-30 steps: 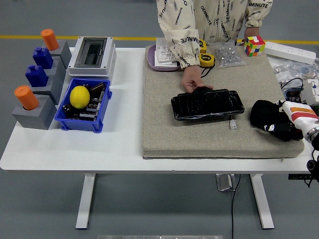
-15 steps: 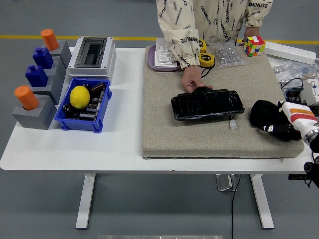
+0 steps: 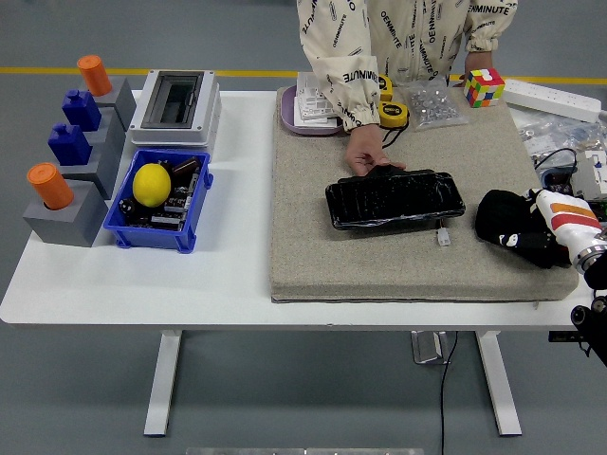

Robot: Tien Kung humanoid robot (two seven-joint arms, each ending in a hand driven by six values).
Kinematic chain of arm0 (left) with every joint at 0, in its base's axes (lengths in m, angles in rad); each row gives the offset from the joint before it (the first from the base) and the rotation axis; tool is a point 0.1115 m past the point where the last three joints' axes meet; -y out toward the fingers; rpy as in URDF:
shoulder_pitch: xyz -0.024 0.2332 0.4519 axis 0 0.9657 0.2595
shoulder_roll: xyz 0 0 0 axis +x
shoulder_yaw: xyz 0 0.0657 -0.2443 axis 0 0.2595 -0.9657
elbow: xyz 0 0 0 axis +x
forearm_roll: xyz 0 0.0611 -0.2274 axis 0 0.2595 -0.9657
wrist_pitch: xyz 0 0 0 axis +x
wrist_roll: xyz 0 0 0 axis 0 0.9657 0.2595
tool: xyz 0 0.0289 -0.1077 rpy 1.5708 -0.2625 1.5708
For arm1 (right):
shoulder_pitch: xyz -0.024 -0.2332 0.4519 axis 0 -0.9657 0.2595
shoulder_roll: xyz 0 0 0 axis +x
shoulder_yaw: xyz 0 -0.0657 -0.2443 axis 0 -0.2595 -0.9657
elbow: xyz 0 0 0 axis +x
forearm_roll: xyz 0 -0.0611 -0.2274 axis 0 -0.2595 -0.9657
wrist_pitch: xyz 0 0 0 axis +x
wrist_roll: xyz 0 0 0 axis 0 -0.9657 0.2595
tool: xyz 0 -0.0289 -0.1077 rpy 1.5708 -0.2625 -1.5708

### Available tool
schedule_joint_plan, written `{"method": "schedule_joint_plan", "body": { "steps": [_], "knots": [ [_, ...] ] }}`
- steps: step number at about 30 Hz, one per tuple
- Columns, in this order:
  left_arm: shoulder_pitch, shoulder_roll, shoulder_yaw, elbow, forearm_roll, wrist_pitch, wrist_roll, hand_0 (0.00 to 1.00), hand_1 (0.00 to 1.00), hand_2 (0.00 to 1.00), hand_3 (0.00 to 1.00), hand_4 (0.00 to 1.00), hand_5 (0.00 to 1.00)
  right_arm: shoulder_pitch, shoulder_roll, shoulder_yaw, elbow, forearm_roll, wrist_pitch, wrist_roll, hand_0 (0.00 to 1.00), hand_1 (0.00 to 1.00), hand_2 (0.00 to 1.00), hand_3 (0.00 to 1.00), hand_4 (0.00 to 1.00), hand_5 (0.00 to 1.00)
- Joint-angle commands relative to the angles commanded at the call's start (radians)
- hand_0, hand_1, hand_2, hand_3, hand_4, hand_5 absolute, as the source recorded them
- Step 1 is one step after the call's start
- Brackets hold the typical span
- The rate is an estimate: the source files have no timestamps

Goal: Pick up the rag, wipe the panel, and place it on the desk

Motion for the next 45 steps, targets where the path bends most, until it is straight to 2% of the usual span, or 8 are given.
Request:
{"method": "schedule_joint_plan", "body": {
  "steps": [1,2,13,14,20,31,32,45],
  "knots": [
    [-0.001,0.000,0.000,0.000,-0.001,0.000,0.000,0.651,0.696,0.744,0.566,0.599,0.476,0.001,0.001,0.001,-0.001,0.002,-0.005,0.001,0.511,0.551,0.597,0.628,0.998,0.515],
    [-0.001,0.000,0.001,0.000,-0.002,-0.001,-0.001,0.652,0.697,0.744,0.566,0.599,0.476,0.001,0.002,0.003,-0.003,0.003,-0.009,0.001,0.434,0.507,0.532,0.539,0.998,0.485],
    [-0.001,-0.001,-0.005,0.000,0.000,0.000,0.000,0.649,0.696,0.744,0.566,0.599,0.476,-0.008,0.006,0.012,-0.020,0.008,-0.022,0.002,0.386,0.480,0.499,0.505,0.998,0.476],
    [-0.002,-0.001,-0.005,0.000,0.000,0.000,-0.001,0.651,0.697,0.744,0.566,0.599,0.477,-0.009,0.005,0.012,-0.020,0.007,-0.022,0.001,0.323,0.429,0.456,0.468,0.998,0.447],
    [-0.002,-0.002,-0.007,0.000,0.000,0.001,-0.001,0.651,0.697,0.744,0.566,0.599,0.477,-0.014,0.006,0.014,-0.028,0.006,-0.025,0.002,0.283,0.400,0.439,0.452,0.998,0.416],
    [-0.004,-0.003,-0.006,0.000,-0.002,0.001,-0.001,0.651,0.696,0.744,0.565,0.599,0.477,-0.013,0.009,0.020,-0.042,0.000,-0.052,0.006,0.247,0.369,0.412,0.439,0.998,0.386],
    [-0.004,-0.003,-0.007,0.000,-0.002,0.001,-0.001,0.651,0.696,0.744,0.567,0.599,0.477,-0.013,0.009,0.021,-0.043,-0.002,-0.053,0.006,0.224,0.342,0.382,0.427,0.998,0.343],
    [-0.001,-0.002,-0.008,0.000,0.000,0.001,-0.001,0.650,0.698,0.744,0.567,0.599,0.477,-0.008,0.005,0.032,-0.039,-0.021,-0.059,0.002,0.216,0.319,0.365,0.406,0.998,0.251]
  ]
}}
